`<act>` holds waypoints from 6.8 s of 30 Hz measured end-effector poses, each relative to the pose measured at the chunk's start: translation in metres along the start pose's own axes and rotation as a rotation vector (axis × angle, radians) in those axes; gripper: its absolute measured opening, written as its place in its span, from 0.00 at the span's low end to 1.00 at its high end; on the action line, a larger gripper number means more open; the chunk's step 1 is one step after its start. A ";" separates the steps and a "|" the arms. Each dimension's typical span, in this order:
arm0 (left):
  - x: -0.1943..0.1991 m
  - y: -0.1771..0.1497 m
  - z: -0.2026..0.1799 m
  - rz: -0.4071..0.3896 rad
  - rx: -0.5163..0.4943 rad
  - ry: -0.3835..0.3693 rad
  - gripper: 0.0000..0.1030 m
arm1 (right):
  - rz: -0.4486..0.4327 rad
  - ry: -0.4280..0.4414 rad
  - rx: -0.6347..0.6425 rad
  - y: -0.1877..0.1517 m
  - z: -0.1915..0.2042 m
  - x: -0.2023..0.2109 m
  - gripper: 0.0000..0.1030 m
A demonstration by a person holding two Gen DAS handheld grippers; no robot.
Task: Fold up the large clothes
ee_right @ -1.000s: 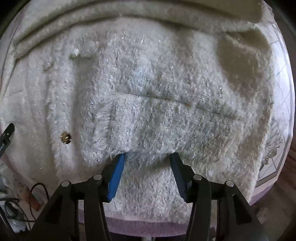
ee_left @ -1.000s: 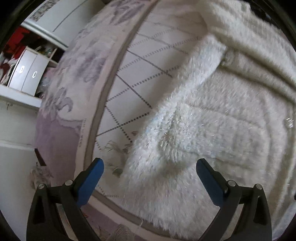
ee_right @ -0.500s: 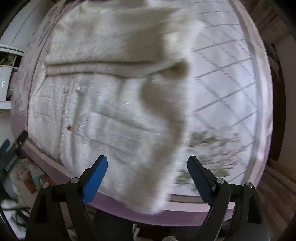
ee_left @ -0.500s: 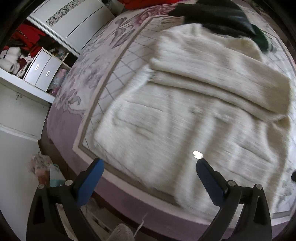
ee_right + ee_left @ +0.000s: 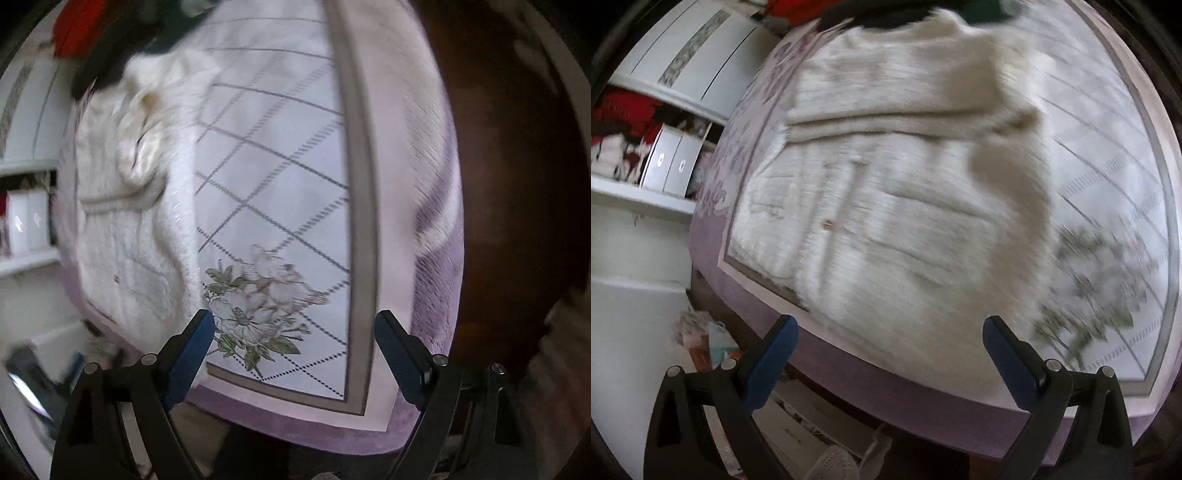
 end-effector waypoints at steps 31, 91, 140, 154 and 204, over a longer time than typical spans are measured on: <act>-0.052 0.041 0.013 -0.058 -0.112 0.100 0.10 | -0.025 0.681 0.065 0.157 0.188 -0.045 1.00; -0.237 0.098 0.418 0.059 0.601 -0.490 0.59 | 0.080 0.255 0.022 0.174 0.483 -0.087 0.57; -0.126 0.053 0.287 0.080 0.343 -0.774 0.06 | 0.161 0.121 -0.170 -0.106 0.282 -0.033 0.13; -0.121 0.037 0.277 0.196 0.338 -0.749 0.13 | 0.093 -0.089 0.133 -0.053 0.317 0.052 0.20; -0.176 0.249 0.234 0.003 0.196 -0.803 0.13 | 0.100 -0.094 0.223 0.080 0.355 -0.002 0.00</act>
Point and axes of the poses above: each gripper's, at about its wrist camera, not at the fingertips, and x roughly against the way its jaws point, z to its left, y to its top, the point moved 9 cm from there along -x, roughly the way its jaws point, and after that the axes turned 10 degrees about -y, right-handed, at the moved point
